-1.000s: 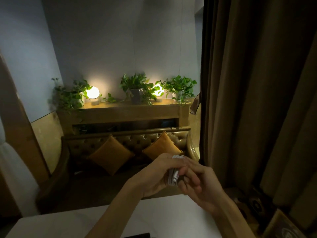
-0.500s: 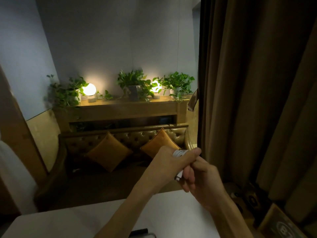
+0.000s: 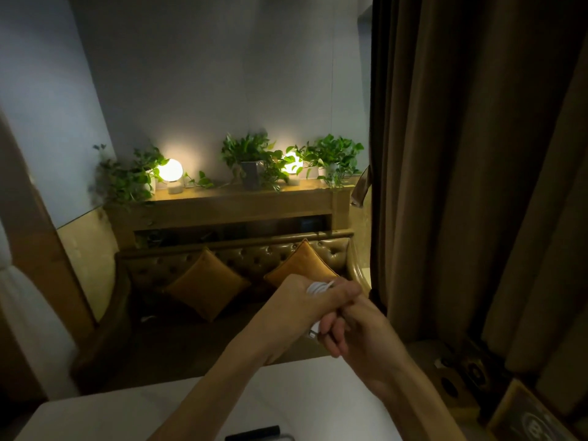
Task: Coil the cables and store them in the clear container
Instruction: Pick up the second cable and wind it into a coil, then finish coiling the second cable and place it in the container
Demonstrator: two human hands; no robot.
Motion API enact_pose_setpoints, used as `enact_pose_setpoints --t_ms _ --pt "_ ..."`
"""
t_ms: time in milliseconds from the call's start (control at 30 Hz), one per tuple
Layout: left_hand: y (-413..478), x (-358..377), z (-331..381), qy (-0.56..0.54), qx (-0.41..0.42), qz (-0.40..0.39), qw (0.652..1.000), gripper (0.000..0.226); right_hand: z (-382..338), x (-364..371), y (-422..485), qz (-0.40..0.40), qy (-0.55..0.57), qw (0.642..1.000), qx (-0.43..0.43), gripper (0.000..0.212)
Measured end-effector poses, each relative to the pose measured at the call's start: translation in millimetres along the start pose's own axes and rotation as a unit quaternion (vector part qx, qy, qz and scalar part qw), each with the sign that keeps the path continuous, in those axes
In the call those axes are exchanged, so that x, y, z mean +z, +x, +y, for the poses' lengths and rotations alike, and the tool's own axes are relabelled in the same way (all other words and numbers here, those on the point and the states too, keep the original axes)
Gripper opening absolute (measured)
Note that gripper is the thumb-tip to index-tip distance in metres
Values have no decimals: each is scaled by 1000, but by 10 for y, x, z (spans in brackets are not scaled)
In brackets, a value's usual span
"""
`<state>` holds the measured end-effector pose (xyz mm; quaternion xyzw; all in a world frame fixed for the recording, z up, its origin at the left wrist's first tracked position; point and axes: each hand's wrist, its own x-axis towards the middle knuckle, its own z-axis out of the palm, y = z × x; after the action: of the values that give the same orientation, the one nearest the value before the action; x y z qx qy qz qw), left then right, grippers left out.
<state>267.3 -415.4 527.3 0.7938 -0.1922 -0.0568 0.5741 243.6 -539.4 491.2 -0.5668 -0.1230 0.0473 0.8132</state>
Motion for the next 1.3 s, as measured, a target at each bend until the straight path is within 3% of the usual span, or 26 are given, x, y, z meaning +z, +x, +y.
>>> enact_pose_setpoints --t_ms 300,567,767,833,1000,1067,1133,1300 --pt "-57 34 -15 -80 23 -48 995 47 -13 -93 -31 23 -74 997 -3 30" --pt "-48 182 -77 -72 77 103 989 56 82 -144 17 54 -153 986 -26 39" --pt "-13 337 -55 -133 170 230 949 46 25 -55 12 104 -275 948 -121 34" --pt "-27 329 -36 -179 161 242 940 46 -23 -12 -3 101 -312 934 -141 32" --pt "-51 275 -8 -168 94 187 963 44 -68 -16 3 93 -347 919 -162 30" --pt "-36 209 -9 -216 -4 123 969 46 -57 -60 32 88 -336 922 -170 31" --pt "-43 122 10 -305 -95 44 946 42 -45 -107 68 77 -321 926 -182 29" --pt "-144 78 -104 -414 -52 -8 909 29 -45 -132 100 58 -303 934 -179 30"
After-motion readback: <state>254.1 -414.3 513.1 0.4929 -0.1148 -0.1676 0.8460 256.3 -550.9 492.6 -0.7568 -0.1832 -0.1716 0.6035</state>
